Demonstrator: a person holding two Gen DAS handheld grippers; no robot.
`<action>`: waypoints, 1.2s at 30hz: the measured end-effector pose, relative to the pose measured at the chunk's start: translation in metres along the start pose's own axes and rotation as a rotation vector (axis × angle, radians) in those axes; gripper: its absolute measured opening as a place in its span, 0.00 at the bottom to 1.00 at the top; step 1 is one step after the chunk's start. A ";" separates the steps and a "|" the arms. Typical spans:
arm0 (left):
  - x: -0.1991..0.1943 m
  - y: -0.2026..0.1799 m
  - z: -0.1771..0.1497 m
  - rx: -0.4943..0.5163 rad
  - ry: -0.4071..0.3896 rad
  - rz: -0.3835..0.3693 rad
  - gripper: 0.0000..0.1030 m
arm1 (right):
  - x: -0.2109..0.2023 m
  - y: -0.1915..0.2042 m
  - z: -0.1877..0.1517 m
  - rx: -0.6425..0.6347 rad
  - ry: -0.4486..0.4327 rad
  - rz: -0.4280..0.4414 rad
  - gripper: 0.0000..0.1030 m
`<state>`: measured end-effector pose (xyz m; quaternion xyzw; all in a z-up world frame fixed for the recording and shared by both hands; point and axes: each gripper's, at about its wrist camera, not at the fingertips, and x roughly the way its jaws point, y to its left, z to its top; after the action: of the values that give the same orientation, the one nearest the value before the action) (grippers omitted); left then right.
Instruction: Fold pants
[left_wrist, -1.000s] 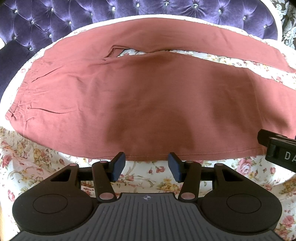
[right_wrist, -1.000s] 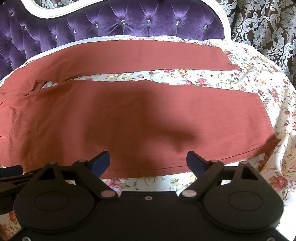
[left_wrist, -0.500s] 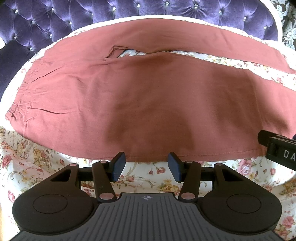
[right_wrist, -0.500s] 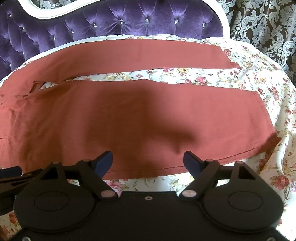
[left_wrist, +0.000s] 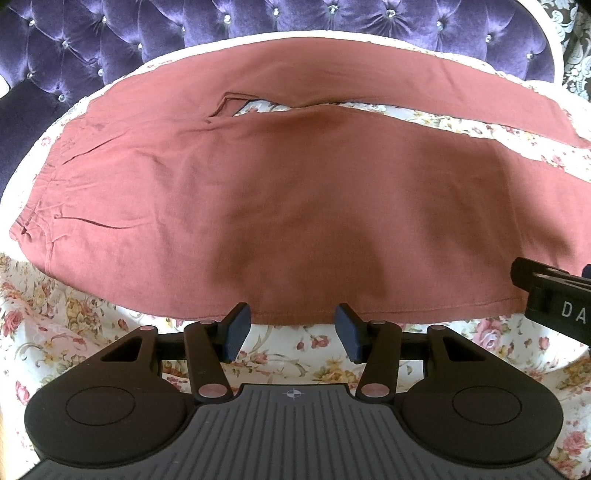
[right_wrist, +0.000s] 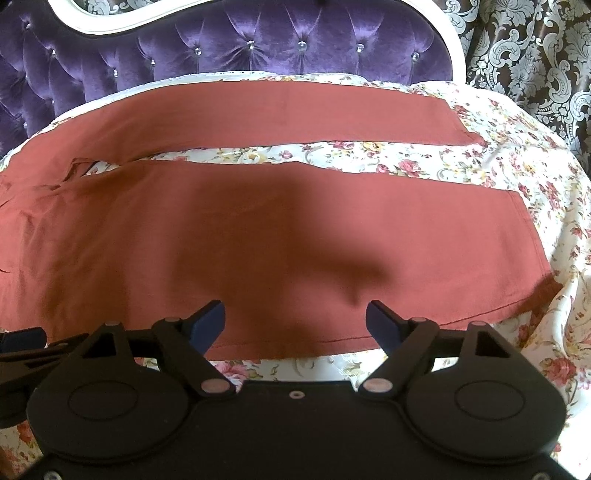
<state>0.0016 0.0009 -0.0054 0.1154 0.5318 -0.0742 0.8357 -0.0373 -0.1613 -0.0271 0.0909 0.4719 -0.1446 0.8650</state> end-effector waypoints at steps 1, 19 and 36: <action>0.000 0.000 0.000 0.000 0.000 0.000 0.48 | 0.000 0.000 0.000 0.000 0.000 0.000 0.81; -0.001 0.001 0.003 -0.004 0.003 -0.002 0.48 | 0.000 0.001 0.001 0.023 0.008 0.027 0.81; -0.002 0.008 0.016 0.006 -0.034 -0.001 0.38 | 0.004 0.001 0.010 -0.040 0.029 0.055 0.70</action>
<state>0.0167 0.0038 0.0040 0.1164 0.5173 -0.0779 0.8443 -0.0269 -0.1636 -0.0255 0.0887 0.4843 -0.1100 0.8634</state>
